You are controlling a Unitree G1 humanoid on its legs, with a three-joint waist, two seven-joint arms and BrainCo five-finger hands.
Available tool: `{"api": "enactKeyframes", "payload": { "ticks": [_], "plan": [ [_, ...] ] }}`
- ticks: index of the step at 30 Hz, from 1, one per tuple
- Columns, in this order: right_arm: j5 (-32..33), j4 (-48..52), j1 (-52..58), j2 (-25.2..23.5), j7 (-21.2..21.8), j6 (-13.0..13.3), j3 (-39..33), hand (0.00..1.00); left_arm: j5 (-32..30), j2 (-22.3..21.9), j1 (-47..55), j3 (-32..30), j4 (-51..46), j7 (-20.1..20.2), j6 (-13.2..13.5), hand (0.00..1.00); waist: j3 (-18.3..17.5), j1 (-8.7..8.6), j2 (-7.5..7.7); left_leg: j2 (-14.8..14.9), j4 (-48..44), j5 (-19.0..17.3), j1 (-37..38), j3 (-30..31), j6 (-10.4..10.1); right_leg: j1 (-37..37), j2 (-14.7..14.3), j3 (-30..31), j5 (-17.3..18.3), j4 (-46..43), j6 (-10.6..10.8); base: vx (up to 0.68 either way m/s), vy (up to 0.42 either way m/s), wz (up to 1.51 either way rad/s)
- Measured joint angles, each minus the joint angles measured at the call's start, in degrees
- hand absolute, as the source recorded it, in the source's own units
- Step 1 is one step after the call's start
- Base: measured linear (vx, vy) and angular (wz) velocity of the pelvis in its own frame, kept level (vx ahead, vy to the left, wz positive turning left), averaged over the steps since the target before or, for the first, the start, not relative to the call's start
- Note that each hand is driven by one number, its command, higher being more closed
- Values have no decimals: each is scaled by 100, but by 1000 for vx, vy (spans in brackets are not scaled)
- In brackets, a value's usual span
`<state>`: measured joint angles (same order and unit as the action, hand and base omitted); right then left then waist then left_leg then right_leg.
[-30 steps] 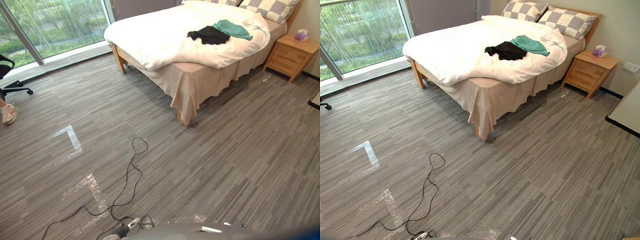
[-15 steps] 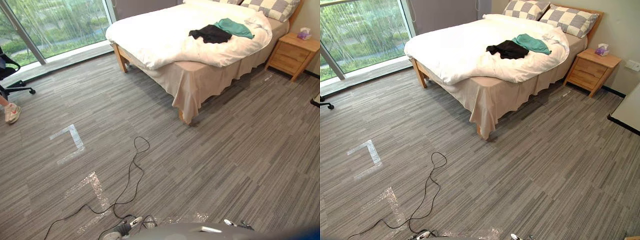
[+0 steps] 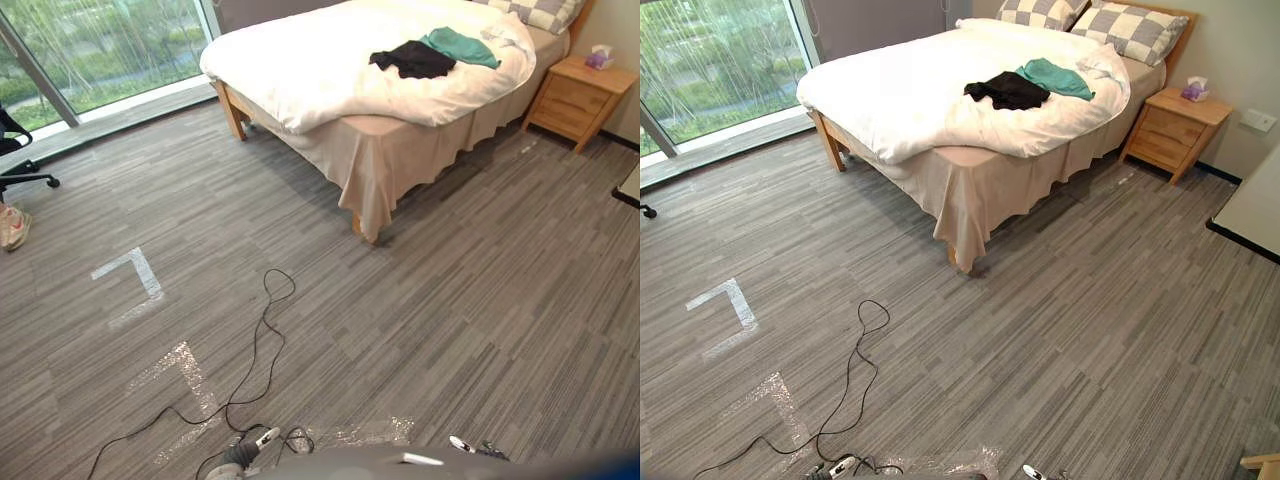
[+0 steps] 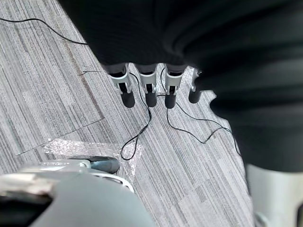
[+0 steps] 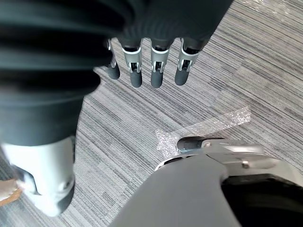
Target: Tidy the bed and pick cloth on bed and put in laundry
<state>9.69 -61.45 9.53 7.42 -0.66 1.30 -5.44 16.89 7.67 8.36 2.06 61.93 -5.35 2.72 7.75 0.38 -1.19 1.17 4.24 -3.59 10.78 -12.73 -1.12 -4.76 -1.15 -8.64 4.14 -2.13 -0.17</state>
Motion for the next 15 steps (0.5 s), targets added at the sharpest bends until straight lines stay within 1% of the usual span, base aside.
{"api": "enactKeyframes", "payload": {
  "ticks": [1, 2, 3, 4, 5, 6, 7, 8, 9, 10, 11, 12, 13, 14, 15],
  "plan": [
    [189, 66, -61, -28, -11, 5, 1, 0, 2, 48, -95, 2, -2, 0, 4, 0, 200, -20, 72, -3, -194, -90, -89, -90, 11, 420, 123, -11, 358, -922, 144, -23, 4, -24],
    [321, 115, -88, -53, -34, 9, 1, 0, 13, 85, -150, 6, -2, 3, 6, 0, 285, -31, 114, -18, -322, -133, -179, -122, 52, 769, 224, -47, 504, -1539, 252, -54, 9, -21],
    [396, 150, -98, -75, -52, 9, -2, 0, 68, 111, -174, 14, -2, 7, 12, 0, 343, -36, 146, -33, -377, -150, -215, -145, 58, 976, 294, -87, 562, -1914, 319, -50, 15, -14],
    [564, 209, -114, -133, -77, 16, -49, 0, 169, 162, -198, 29, -3, 32, 23, 0, 468, -48, 209, -63, -453, -176, -238, -205, 66, 1283, 450, -240, 613, -2506, 342, -57, 15, -12],
    [675, 212, -122, -215, -112, 25, -124, 0, 231, 212, -216, 29, -15, 60, 46, 0, 493, -71, 283, -117, -509, -216, -273, -247, 70, 1451, 617, -452, 723, -2814, 313, -40, 10, -12],
    [722, 222, -124, -246, -121, 26, -151, 0, 241, 234, -216, 28, -30, 75, 53, 0, 518, -84, 323, -139, -564, -259, -281, -264, 67, 1450, 677, -556, 788, -2846, 264, -15, -10, -15],
    [806, 249, -123, -285, -125, 23, -203, 0, 246, 256, -216, 26, -56, 126, 75, 0, 561, -89, 362, -154, -690, -337, -301, -299, 49, 1423, 736, -706, 893, -2791, 157, -1, -61, -33],
    [813, 250, -103, -280, -135, 13, -229, 0, 222, 257, -227, 27, -164, 145, 95, 0, 569, -70, 368, -136, -956, -523, -465, -415, 19, 1331, 716, -815, 1036, -2461, -11, -4, -86, -38],
    [818, 258, -109, -270, -140, 14, -248, 0, 204, 242, -234, 29, -206, 145, 96, 0, 584, -73, 333, -109, -1064, -586, -554, -447, 25, 1312, 679, -848, 1076, -2309, -93, -7, -105, -39],
    [840, 329, -180, -222, -167, 11, -304, 0, 199, 201, -301, 84, -216, 146, 109, 0, 650, -98, 203, -14, -1226, -642, -732, -499, 46, 1326, 585, -897, 966, -2096, -216, -7, -70, -18],
    [897, 363, -208, -197, -174, 11, -336, 0, 198, 193, -336, 163, -217, 142, 122, 0, 704, -118, 118, 44, -1271, -653, -805, -510, 58, 1339, 525, -931, 892, -1975, -193, -40, -74, -21],
    [1040, 356, -254, -149, -187, -14, -420, 0, 187, 182, -475, 294, -231, 126, 137, 0, 844, -145, -14, 165, -1274, -673, -883, -550, 89, 1395, 420, -970, 759, -1844, 24, -66, -75, -36],
    [1102, 297, -351, -114, -217, -70, -523, 0, 185, 161, -596, 352, -252, 120, 140, 0, 986, -119, -131, 321, -1224, -701, -902, -619, 91, 1674, 375, -1009, 683, -2180, 304, -76, -69, -45],
    [1156, 300, -409, -120, -236, -94, -546, 0, 183, 161, -634, 378, -255, 120, 139, 0, 1027, -105, -169, 389, -1220, -720, -904, -666, 60, 1802, 379, -1027, 733, -2307, 174, -24, -79, -58],
    [1198, 299, -429, -131, -251, -119, -619, 0, 181, 161, -697, 410, -258, 123, 136, 0, 1119, -105, -186, 524, -1237, -764, -852, -743, -7, 2004, 480, -1021, 842, -2422, 11, 26, -64, -51]
  ]
}}
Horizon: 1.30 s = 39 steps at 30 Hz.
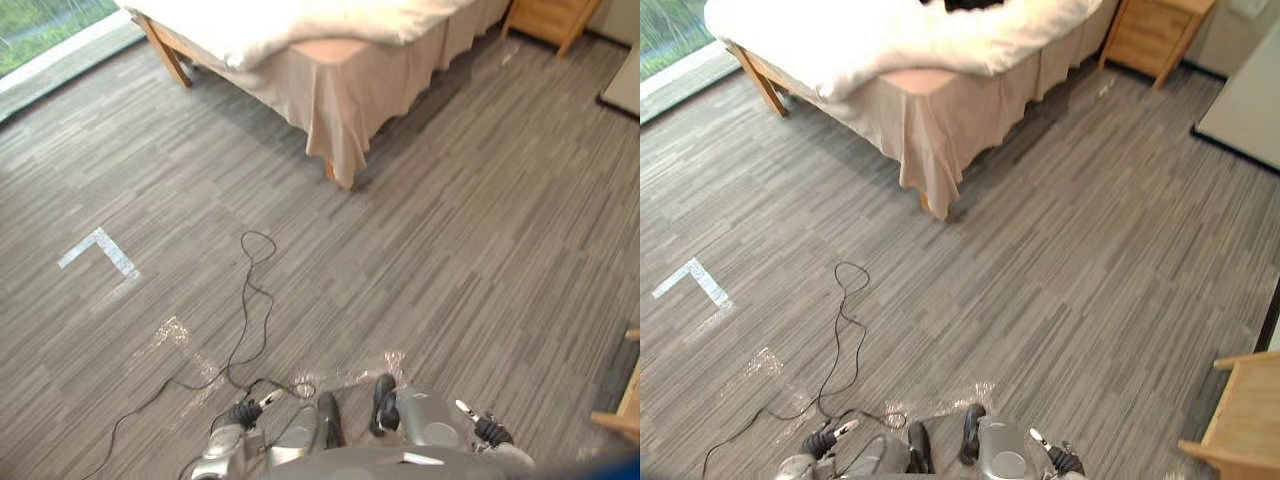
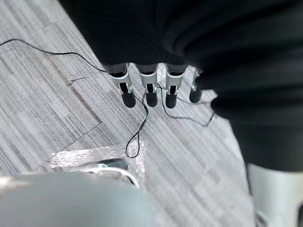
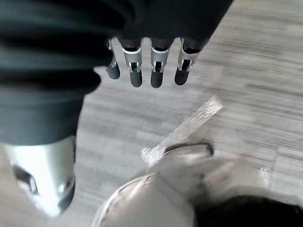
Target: Tidy the bed and pick cloth on bed and put in laundry
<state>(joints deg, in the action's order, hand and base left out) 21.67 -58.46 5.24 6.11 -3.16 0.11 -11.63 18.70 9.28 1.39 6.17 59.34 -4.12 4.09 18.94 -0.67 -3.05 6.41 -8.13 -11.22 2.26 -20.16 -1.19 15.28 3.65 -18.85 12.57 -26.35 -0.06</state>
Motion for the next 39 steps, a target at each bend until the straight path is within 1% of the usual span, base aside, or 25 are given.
{"api": "enactKeyframes", "payload": {
  "ticks": [2, 3, 5, 6, 8, 9, 10, 11, 13, 15, 18, 19, 20, 21, 22, 23, 24, 25, 28, 30, 31, 32, 35, 37, 39],
  "plan": [
    [-7, 12, 50, -61, -52, -71, -18, 0, -11, 66, 19, 19, -4, 12, -12, 0, -9, -20, 78, 199, -40, -159, 287, -198, -271, 232, 369, 47, -159, 115, 120, 213, -157, -54],
    [-9, 15, 60, -73, -52, -78, -18, 0, -13, 74, 23, 19, -4, 15, -16, 0, -11, -29, 83, 220, -48, -193, 331, -216, -316, 237, 429, 53, -196, 157, 122, 355, -266, -35],
    [-55, -1, 171, -147, -49, -171, -19, 0, -37, 117, 47, 17, -13, 63, -49, 0, -152, -114, 260, 373, -144, -480, 714, -311, -521, 242, 748, -3, -405, -79, 42, 438, -380, -15],
    [-92, 3, 189, -127, -36, -219, -25, 0, -81, 41, 121, 24, -15, 116, -98, 0, -305, -209, 164, 568, -154, -560, 785, -315, -453, 224, 640, -87, -125, -269, -66, 480, -347, -2],
    [-549, -140, 70, -78, -33, -224, -44, 0, -124, -159, 184, 94, -225, 245, -121, 0, -528, -289, 129, 925, -1508, -252, 334, -233, -92, 98, 421, -140, 148, -288, -383, 527, -270, -19],
    [-658, -178, 56, -46, -27, -213, -51, 0, -131, -181, 165, 68, -304, 287, -114, 0, -524, -288, 98, 1054, -2023, -68, 161, -113, -48, -23, 358, -164, 180, -235, -452, 605, -304, -37],
    [-756, -303, 18, 54, 10, -196, -48, 0, -101, -244, 159, 69, -407, 300, -103, 0, -510, -300, -47, 1296, -3199, 234, -283, 255, -6, -427, 136, -156, 224, 101, -520, 593, -268, -45],
    [-834, -461, -13, 147, 75, -155, -47, 0, -41, -334, 165, 62, -415, 297, -79, 0, -504, -286, -118, 1338, -4263, 91, -639, 617, -123, -923, -101, -53, 221, 540, -523, 697, -250, -46],
    [-971, -540, -94, 164, 90, -141, -44, 0, 39, -394, 169, 28, -462, 244, 68, 0, -519, -196, -141, 1028, -5046, -132, -1119, 1005, -234, -1587, -221, 120, 219, 1060, -528, 570, -134, -57],
    [-1125, -530, -140, 197, 164, -72, -50, 0, 84, -440, 170, -62, -598, 239, 225, 0, -508, -88, -96, 664, -5070, -337, -1630, 1030, -219, -2029, -265, 387, 217, 1465, -528, 523, -62, -76],
    [-1182, -227, -203, 84, 227, 21, -126, 0, 106, -615, 165, -551, -660, 240, 638, 0, -457, 173, -25, 282, -4250, -479, -2350, 671, -3, -2618, -226, 642, 218, 1763, -526, 583, 36, -79],
    [-1191, -164, -175, -26, 273, 56, -119, 0, 98, -649, 165, -660, -651, 231, 808, 0, -405, 230, 69, 148, -3520, -398, -2424, 458, 86, -2870, -141, 686, 243, 1755, -477, 442, 83, -55],
    [-1196, -95, -171, -99, 293, 91, -111, 0, 91, -638, 160, -661, -650, 226, 882, 0, -390, 258, 99, 90, -3069, -222, -2448, 347, 132, -2984, -112, 684, 256, 1738, -417, 608, 130, -68],
    [-1219, 75, -88, -231, 315, 170, -63, 0, 84, -662, 178, -657, -632, 220, 994, 0, -408, 339, 76, 2, -1989, 476, -2412, 123, 259, -3192, -125, 690, 303, 1729, -119, 623, 160, -61],
    [-1303, 240, 30, -251, 344, 241, -12, 0, 80, -770, 302, -653, -613, 211, 1064, 0, -534, 371, -127, 77, -1028, 1568, -2434, -23, 565, -3382, -305, 705, 447, 1732, 158, 643, 198, -53],
    [-1331, 262, 16, -215, 365, 296, 31, 0, 70, -759, 316, -684, -606, 201, 1102, 0, -571, 383, -174, 107, -1012, 1532, -2467, -90, 1143, -3507, -311, 702, 578, 1729, 329, 564, 217, 18],
    [-1413, 218, -17, -389, 360, 289, 149, 0, 50, -618, 103, -732, -548, 157, 1116, 0, -634, 329, 240, -203, -1115, 1305, -2470, -372, 1121, -3552, 43, 625, 541, 1710, 380, 499, 245, 47],
    [-1416, 205, -36, -476, 365, 289, 217, 0, 41, -618, 68, -785, -568, 151, 1141, 0, -673, 385, 407, -391, -1038, 1186, -2420, -420, 1057, -3546, 165, 658, 453, 1641, 360, 569, 273, 50],
    [-1579, 228, -118, -649, 382, 264, 246, 0, 19, -719, 17, -827, -569, 125, 1138, 0, -746, 607, 461, -721, -1002, 769, -2026, -471, 1137, -3719, 445, 722, -287, 1509, 359, 462, 219, 8],
    [-1734, 115, -147, -723, 341, 262, 69, 0, 15, -751, 32, -808, -458, 118, 1117, 0, -882, 656, 460, -912, -916, 454, -1748, -419, 1057, -3534, 639, 819, -654, 738, 607, 408, 199, 17],
    [-1830, 0, -238, -740, 293, 256, -177, 0, -9, -707, 37, -736, -357, 116, 1105, 0, -905, 639, 473, -1086, -812, 274, -1471, -287, 1036, -3167, 815, 932, -1068, -346, 830, 366, 179, 44],
    [-1941, -149, -277, -718, 253, 264, -420, 0, -11, -630, 24, -576, -192, 126, 1110, 0, -935, 582, 487, -1261, -639, 178, -1121, -121, 1003, -2647, 970, 1060, -1467, -1647, 811, 356, 173, 51],
    [-2090, -225, -218, -524, 250, 263, -591, 0, -11, -505, 113, -395, 39, 133, 1133, 0, -953, 476, 421, -1440, -193, 144, -301, 245, 988, -1741, 1129, 826, -739, -3312, 730, 362, 136, 58],
    [-2075, -94, -77, -532, 289, 411, -803, 0, 64, -478, 207, -398, 57, 131, 1118, 0, -963, 411, 386, -1449, 189, 158, 408, 772, 1013, -1041, 1129, 392, -15, -2958, 681, 389, 67, 91],
    [-2070, -94, -80, -559, 303, 473, -836, 0, 117, -459, 159, -400, 55, 131, 1084, 0, -973, 371, 450, -1442, 282, 126, 582, 1144, 969, -765, 1098, 265, 173, -2453, 644, 403, -59, 133]
  ]
}}
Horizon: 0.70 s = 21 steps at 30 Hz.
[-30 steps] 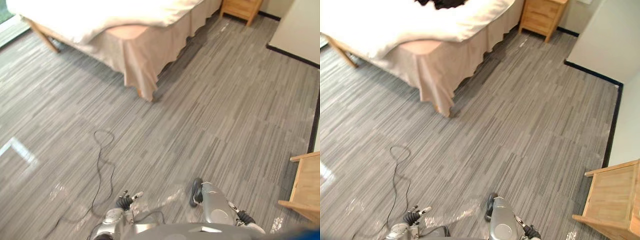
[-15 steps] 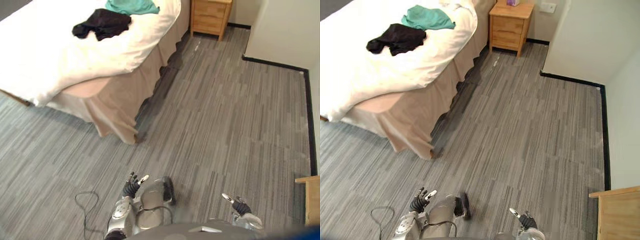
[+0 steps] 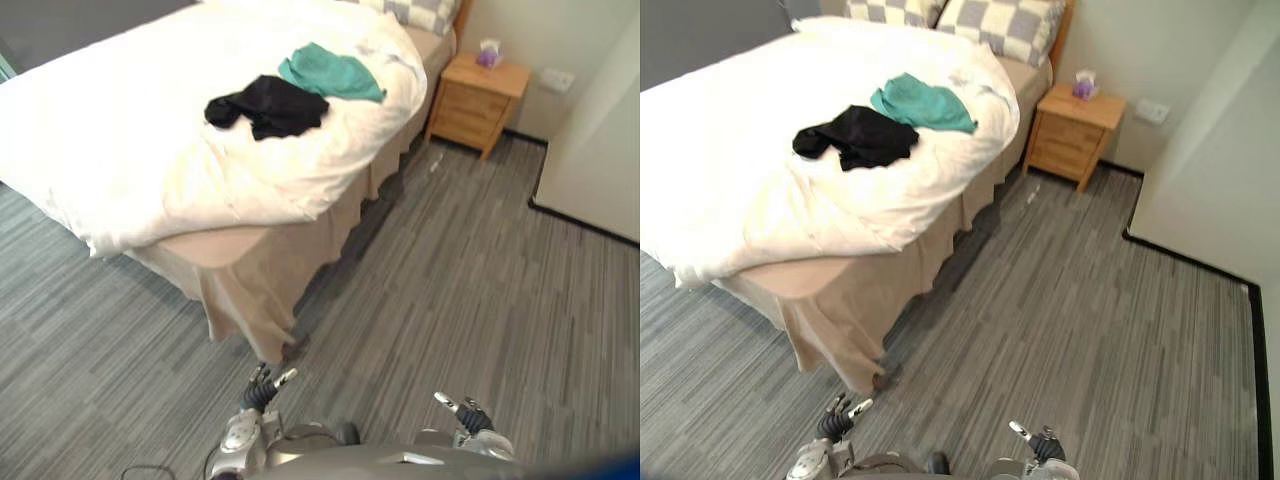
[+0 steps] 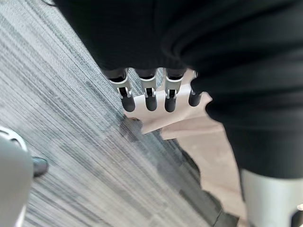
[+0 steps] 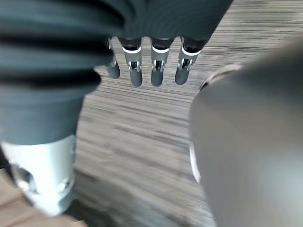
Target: Tidy the bed and pick cloth on bed and put in laundry
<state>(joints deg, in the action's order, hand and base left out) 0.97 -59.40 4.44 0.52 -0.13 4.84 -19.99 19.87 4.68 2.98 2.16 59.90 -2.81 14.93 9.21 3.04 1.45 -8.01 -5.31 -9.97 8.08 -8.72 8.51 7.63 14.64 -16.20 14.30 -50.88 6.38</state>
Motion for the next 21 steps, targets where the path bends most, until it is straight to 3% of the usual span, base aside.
{"api": "enactKeyframes", "payload": {
  "ticks": [1, 4, 7, 9, 10, 14, 15, 16, 17, 19, 21],
  "plan": [
    [17, 1, 0, -25, 16, 60, -19, 0, 155, -40, -88, -11, -3, 9, -110, 0, -4, -59, 30, 86, 37, -115, 123, 554, -176, 204, -142, -26, 49, 1084, -74, 337, -104, 147],
    [104, -2, -2, -25, 23, 83, 40, 0, 202, -111, -128, -81, -12, 34, -199, 0, 1, -51, 14, 215, 6, -233, 272, 1171, -252, 342, -378, 197, -146, 2385, -107, 375, -163, 143],
    [128, 6, -30, 26, 39, 183, 500, 0, 193, -239, -125, -447, -19, 43, -281, 0, -6, -64, -12, 407, -191, -534, 446, 1866, -324, 525, -811, 792, -850, 3448, -281, 422, -238, 119],
    [89, 9, -61, 67, 61, 249, 809, 0, 197, -337, -62, -628, 7, 41, -323, 0, -40, -107, -24, 562, -496, -830, 551, 1968, -644, 298, -933, 867, -1442, 3684, -376, 526, -371, 110],
    [-3, 6, -109, 153, 73, 250, 913, 0, 196, -481, -13, -725, -36, 42, -304, 0, -117, -106, -223, 738, -559, -771, 544, 1861, -792, 260, -952, 600, -1264, 3476, -450, 455, -313, 100],
    [-246, -61, -222, 302, 92, 244, 1201, 0, 210, -676, 54, -862, -69, -5, -203, 0, -150, -167, -406, 997, -810, -387, 530, 1668, -1036, -27, -867, 35, -685, 3050, -490, 423, -282, 82],
    [-246, -59, -222, 282, 93, 243, 1240, 0, 216, -667, 77, -917, -98, -4, -189, 0, -133, -168, -376, 1000, -1119, -337, 394, 1593, -1112, -157, -841, -37, -615, 3127, -512, 299, -215, 102],
    [-238, -37, -206, 247, 96, 241, 1354, 0, 245, -644, 100, -1047, -300, 0, -136, 0, -40, -222, -243, 1015, -2229, -262, -96, 1298, -1245, -566, -806, -150, -364, 3464, -627, 252, -215, 119],
    [-242, 19, -194, 259, 87, 233, 1395, 0, 254, -678, 80, -1157, -436, -1, -93, 0, 94, -227, -239, 1330, -3523, -229, -669, 779, -1348, -1006, -871, -484, -350, 3745, -668, 222, -215, 122],
    [-244, -33, -176, 269, 83, 107, 1475, 0, 249, -619, 85, -1136, -534, 25, -76, 0, 137, -171, -199, 1902, -4326, -365, -1142, -114, -1334, -1474, -892, -898, -348, 3962, -667, 149, -186, 91],
    [-307, -49, -178, 270, 69, -33, 1519, 0, 179, -610, 147, -1127, -633, 30, -65, 0, 111, -75, -239, 2224, -3836, -415, -1328, -887, -1273, -1832, -855, -1090, -351, 4215, -646, 135, -94, 42]
  ]
}}
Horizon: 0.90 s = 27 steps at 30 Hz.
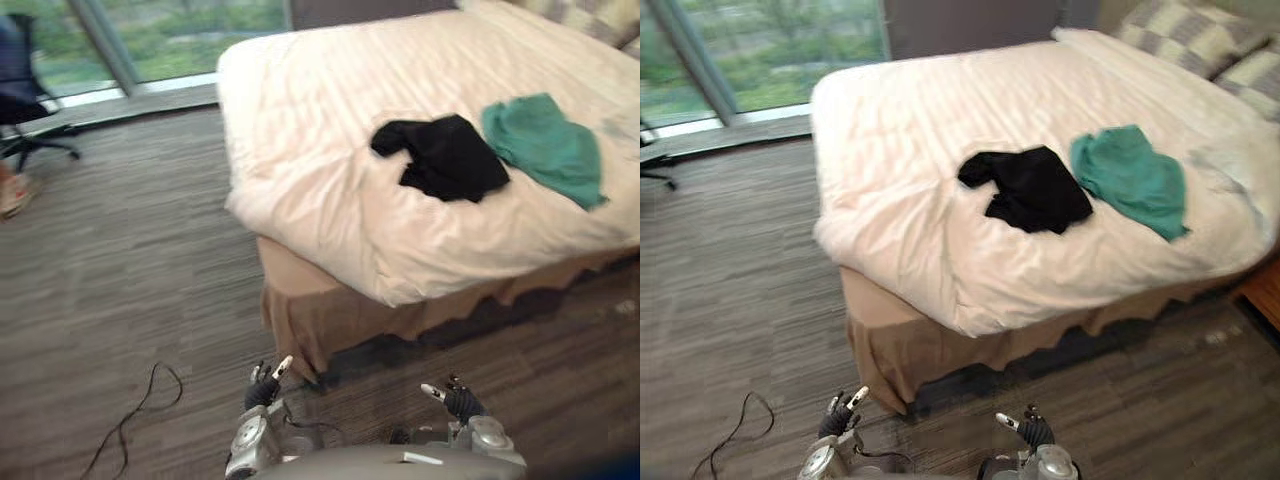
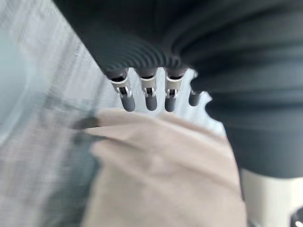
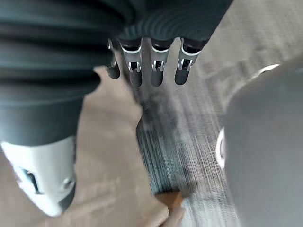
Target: Tidy the bed and pick cloth on bed and put in laundry
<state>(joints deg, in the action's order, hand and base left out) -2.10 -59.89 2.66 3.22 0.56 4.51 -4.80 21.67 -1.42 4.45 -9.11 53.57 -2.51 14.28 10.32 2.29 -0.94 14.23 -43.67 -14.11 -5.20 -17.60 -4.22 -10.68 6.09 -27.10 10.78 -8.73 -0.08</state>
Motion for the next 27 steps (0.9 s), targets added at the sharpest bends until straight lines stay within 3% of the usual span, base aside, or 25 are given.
{"api": "enactKeyframes", "payload": {
  "ticks": [1, 2, 3, 5, 7, 9, 15, 16, 17, 18, 19, 20, 21, 24, 27],
  "plan": [
    [-56, 5, -1, 7, -3, -18, 7, 0, -16, -12, 3, 5, -7, 0, 2, 0, -12, 15, -24, 15, 354, 67, -7, -148, 34, -41, 11, -50, 1, 77, 33, 148, 13, 11],
    [-152, 12, -13, 70, -2, -51, 21, 0, -32, -35, 24, 25, 27, -11, -11, 0, -27, 2, -131, -19, 1254, 556, -36, -315, 155, -98, -36, -54, -29, 129, 136, 193, 63, 14],
    [-163, -21, -31, 79, -7, -76, 17, 0, -35, 4, 18, 91, 143, -16, -23, 0, -71, -5, -125, -154, 1606, 514, 72, -333, 177, -91, -35, -33, -63, 175, 229, 236, 106, 44],
    [-163, -102, -89, 9, -29, -111, -91, 0, -35, 190, -32, 419, 326, -27, -95, 0, -153, -149, 2, -584, 3151, 615, 576, -313, 178, 31, 52, -69, -141, 290, 354, 185, 136, 59],
    [-154, -196, -118, -111, -33, -100, -153, 0, -74, 363, -104, 464, 435, -2, -188, 0, -140, -118, 232, -879, 3852, 1095, 802, -275, 218, 25, 196, -122, -158, 362, 370, 81, 58, 34],
    [-154, -201, -109, -128, -39, -60, -155, 0, -122, 430, -102, 504, 536, 59, -321, 0, -136, -150, 233, -1013, 4325, 1298, 1057, -221, 226, -81, 228, -129, -157, 383, 376, 83, 13, 27],
    [-138, -235, -71, -111, -68, 192, -168, 0, -336, 552, -126, 783, 626, 270, -626, 0, -127, -239, 205, -1133, 4930, 1644, 1327, -47, 207, -169, 246, -155, -166, 327, 479, 12, -22, 19],
    [-137, -235, -72, -115, -73, 255, -173, 0, -335, 593, -125, 844, 636, 273, -633, 0, -112, -260, 223, -1151, 4932, 1642, 1336, -37, 210, -136, 300, -183, -104, 184, 579, -29, -6, 15],
    [-137, -233, -75, -109, -75, 354, -183, 0, -337, 636, -132, 939, 659, 281, -672, 0, -90, -305, 242, -1176, 4956, 1632, 1366, -8, 216, -3, 441, -182, 8, -261, 756, -44, 24, 14],
    [-142, -215, -77, -89, -74, 446, -207, 0, -338, 649, -154, 1008, 736, 279, -702, 0, -48, -343, 227, -1142, 4961, 1573, 1390, 18, 244, 155, 518, -157, 29, -716, 777, -78, 66, 16],
    [-145, -194, -84, -85, -71, 532, -225, 0, -335, 665, -187, 1122, 782, 277, -742, 0, -8, -364, 204, -1119, 4961, 1538, 1425, 38, 246, 308, 609, -67, 33, -1198, 769, -96, 66, 19],
    [-148, -188, -79, -108, -59, 644, -224, 0, -328, 743, -208, 1202, 848, 262, -793, 0, -12, -415, 281, -1115, 4965, 1485, 1449, 132, 216, 564, 714, 173, 50, -1764, 676, -79, 47, 17],
    [-148, -187, -82, -118, -48, 691, -208, 0, -321, 772, -203, 1217, 853, 245, -821, 0, -9, -434, 298, -1119, 4966, 1486, 1450, 164, 217, 647, 720, 280, 32, -1856, 595, -51, 12, 20],
    [-144, -199, -56, -140, 46, 864, -158, 0, -302, 919, -245, 1347, 869, 199, -898, 0, 19, -460, 355, -1109, 4971, 1494, 1403, 257, 224, 521, 505, 639, -31, -1418, 498, -10, 4, 13],
    [-134, -290, -44, -158, 163, 961, -147, 0, -193, 1003, -252, 1286, 914, 68, -917, 0, 31, -454, 503, -1147, 4976, 1518, 1310, 253, 210, 178, 357, 752, -72, -562, 481, -3, -9, -3]
  ]
}}
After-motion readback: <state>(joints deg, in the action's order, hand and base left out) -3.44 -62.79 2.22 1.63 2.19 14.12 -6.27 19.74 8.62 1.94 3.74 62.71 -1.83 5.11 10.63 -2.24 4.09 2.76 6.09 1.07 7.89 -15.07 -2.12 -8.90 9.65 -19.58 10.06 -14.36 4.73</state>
